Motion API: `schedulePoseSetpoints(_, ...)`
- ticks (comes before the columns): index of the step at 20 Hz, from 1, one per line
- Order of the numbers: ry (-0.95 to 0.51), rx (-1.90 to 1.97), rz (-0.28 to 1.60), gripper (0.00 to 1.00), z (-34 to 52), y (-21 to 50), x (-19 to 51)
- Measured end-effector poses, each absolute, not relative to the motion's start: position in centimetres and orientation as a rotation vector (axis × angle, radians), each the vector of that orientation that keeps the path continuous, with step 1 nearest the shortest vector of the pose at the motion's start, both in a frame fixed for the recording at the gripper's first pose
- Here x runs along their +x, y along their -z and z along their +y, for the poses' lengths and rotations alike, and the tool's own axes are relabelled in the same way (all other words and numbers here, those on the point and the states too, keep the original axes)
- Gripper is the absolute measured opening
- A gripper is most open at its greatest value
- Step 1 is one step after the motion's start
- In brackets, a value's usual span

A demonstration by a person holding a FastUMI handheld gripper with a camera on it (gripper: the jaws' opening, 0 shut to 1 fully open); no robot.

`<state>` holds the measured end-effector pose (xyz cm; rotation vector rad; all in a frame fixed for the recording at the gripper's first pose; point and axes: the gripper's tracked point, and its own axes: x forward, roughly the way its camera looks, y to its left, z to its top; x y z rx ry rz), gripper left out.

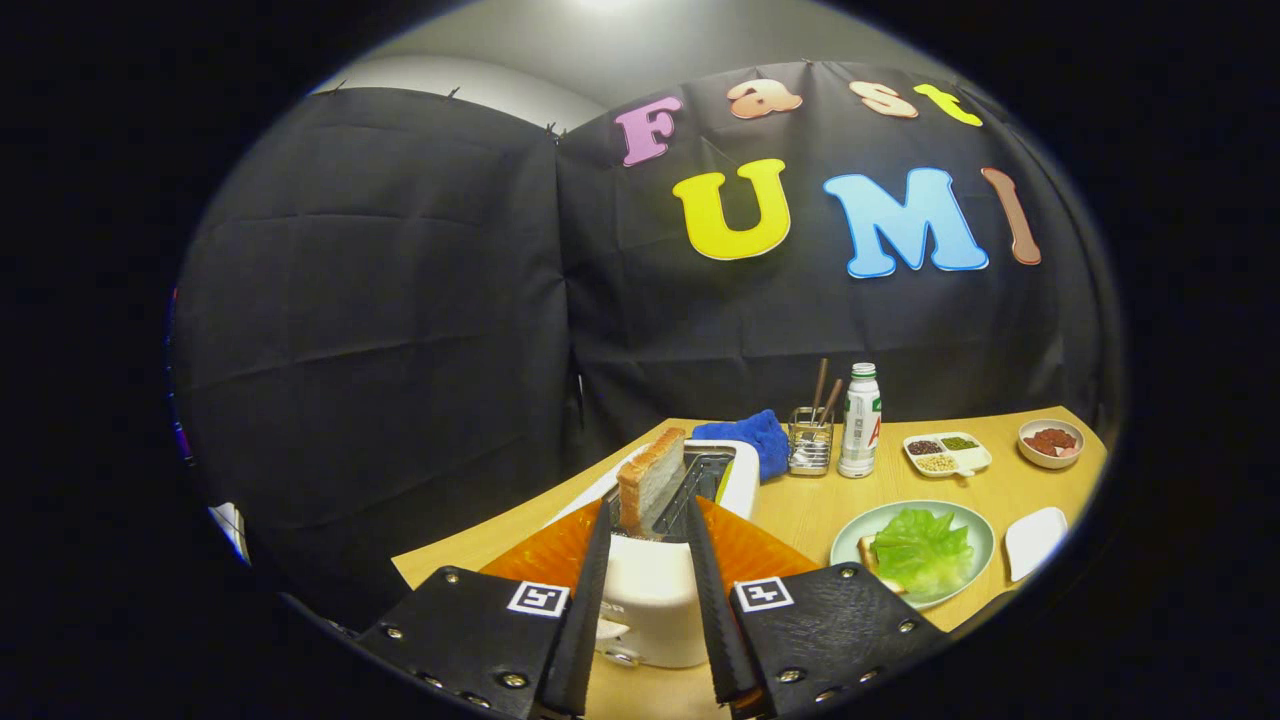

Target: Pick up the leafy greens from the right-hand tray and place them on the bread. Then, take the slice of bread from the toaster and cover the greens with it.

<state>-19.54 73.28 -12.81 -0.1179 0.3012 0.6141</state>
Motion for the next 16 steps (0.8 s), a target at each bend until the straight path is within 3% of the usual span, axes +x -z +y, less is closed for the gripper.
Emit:
schedulePoseSetpoints(10,-0.517,-0.118,0.316,0.46,76.0,14.4,-16.0)
schedulePoseSetpoints(12,-0.526,-0.116,0.34,0.21,76.6,14.6,-16.5)
schedulePoseSetpoints(13,-0.508,-0.128,0.339,0.21,76.3,14.8,-15.6)
schedulePoseSetpoints(14,-0.508,-0.115,0.323,0.06,75.7,14.3,-16.5)
schedulePoseSetpoints(16,-0.518,-0.125,0.311,0.06,76.9,15.0,-15.6)
